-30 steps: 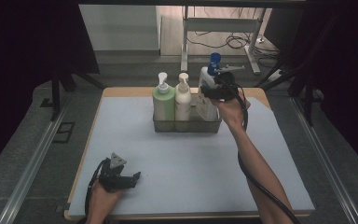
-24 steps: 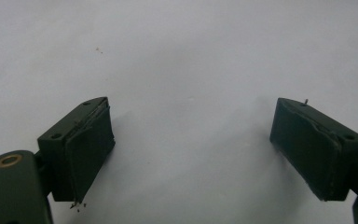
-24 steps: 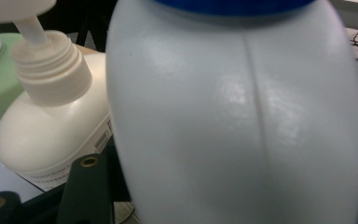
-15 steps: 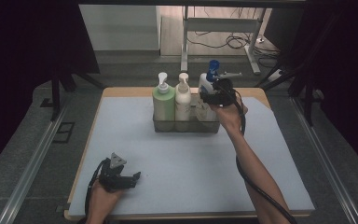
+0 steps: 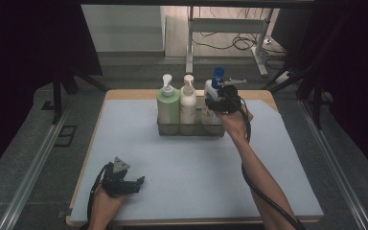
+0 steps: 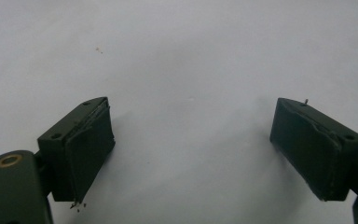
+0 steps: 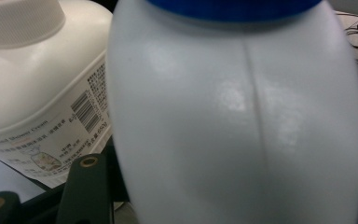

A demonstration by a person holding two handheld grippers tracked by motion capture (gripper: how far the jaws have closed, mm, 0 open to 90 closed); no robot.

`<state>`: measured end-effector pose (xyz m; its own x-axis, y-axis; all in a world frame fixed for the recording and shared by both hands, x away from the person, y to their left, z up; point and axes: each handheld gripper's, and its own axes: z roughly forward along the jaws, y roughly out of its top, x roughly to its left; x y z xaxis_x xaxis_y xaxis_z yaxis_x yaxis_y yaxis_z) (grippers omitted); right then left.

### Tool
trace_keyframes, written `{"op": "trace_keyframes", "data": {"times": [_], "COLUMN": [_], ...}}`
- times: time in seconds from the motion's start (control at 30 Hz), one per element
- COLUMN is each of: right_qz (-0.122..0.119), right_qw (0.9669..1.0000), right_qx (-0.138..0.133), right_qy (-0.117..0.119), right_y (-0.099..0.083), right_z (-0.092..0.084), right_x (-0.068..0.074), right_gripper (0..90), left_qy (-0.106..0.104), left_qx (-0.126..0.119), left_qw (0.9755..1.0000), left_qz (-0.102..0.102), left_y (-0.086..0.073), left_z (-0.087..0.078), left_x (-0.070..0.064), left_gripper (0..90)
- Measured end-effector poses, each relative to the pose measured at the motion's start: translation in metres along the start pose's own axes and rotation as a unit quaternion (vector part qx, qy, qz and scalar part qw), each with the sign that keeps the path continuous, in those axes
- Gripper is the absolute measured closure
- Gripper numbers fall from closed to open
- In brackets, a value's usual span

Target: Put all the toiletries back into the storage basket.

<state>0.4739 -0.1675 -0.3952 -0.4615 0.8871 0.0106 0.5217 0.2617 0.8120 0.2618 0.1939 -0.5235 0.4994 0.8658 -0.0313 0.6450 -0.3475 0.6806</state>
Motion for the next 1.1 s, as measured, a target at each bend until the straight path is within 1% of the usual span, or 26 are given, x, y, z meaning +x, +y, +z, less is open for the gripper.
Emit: {"op": "trace_keyframes", "data": {"times": [0.27,0.33,0.43,0.6,0.63,0.67,0.7,0.8,0.87,0.93,1.0,1.07,1.1], "right_qz": [-0.003,-0.006,-0.008,-0.005,-0.007,-0.015,-0.015,-0.025,-0.028,-0.033,-0.044,-0.047,-0.044], "right_qw": [1.0000,1.0000,0.9999,1.0000,0.9999,0.9998,0.9998,0.9996,0.9996,0.9994,0.9990,0.9989,0.9990], "right_qx": [0.002,-0.004,-0.004,-0.004,-0.007,-0.010,-0.010,-0.011,-0.010,-0.010,-0.006,-0.005,-0.003], "right_qy": [-0.002,-0.005,-0.005,-0.005,-0.003,-0.003,-0.003,0.000,0.002,0.000,0.000,0.000,0.003], "right_y": [-0.008,-0.010,-0.010,-0.010,-0.011,-0.012,-0.012,-0.012,-0.012,-0.012,-0.013,-0.015,-0.015], "right_z": [0.005,0.005,0.005,0.006,0.006,0.007,0.007,0.007,0.006,0.003,0.000,-0.003,-0.004], "right_x": [0.003,0.005,0.006,0.004,0.003,0.003,0.003,0.003,0.004,0.005,0.006,0.006,0.006], "right_gripper": [40.1,39.9,39.4,38.7,38.5,37.8,37.8,35.2,28.5,27.8,27.0,27.1,27.2], "left_qy": [0.000,0.000,0.000,0.000,-0.001,-0.001,-0.001,-0.001,-0.001,-0.001,0.000,0.000,0.000], "left_qx": [-0.002,-0.002,-0.001,-0.001,-0.002,-0.002,-0.001,-0.002,-0.002,-0.001,-0.001,-0.001,-0.001], "left_qw": [1.0000,1.0000,1.0000,1.0000,1.0000,1.0000,1.0000,1.0000,1.0000,1.0000,1.0000,1.0000,1.0000], "left_qz": [-0.002,-0.002,-0.002,-0.002,-0.002,-0.002,-0.002,-0.002,-0.002,-0.002,-0.002,-0.002,-0.002], "left_y": [0.000,0.000,0.000,0.000,0.000,0.000,0.000,0.000,0.000,0.000,0.000,0.000,0.000], "left_z": [0.000,0.000,0.000,0.000,0.000,0.000,0.000,0.000,0.000,0.000,0.000,0.000,0.000], "left_x": [0.000,0.000,0.000,0.000,0.000,0.000,0.000,0.000,0.000,0.000,0.000,0.000,0.000], "left_gripper": [12.8,12.8,12.8,12.8,12.8,12.8,12.8,12.8,12.8,12.8,12.8,12.8,12.8]}}
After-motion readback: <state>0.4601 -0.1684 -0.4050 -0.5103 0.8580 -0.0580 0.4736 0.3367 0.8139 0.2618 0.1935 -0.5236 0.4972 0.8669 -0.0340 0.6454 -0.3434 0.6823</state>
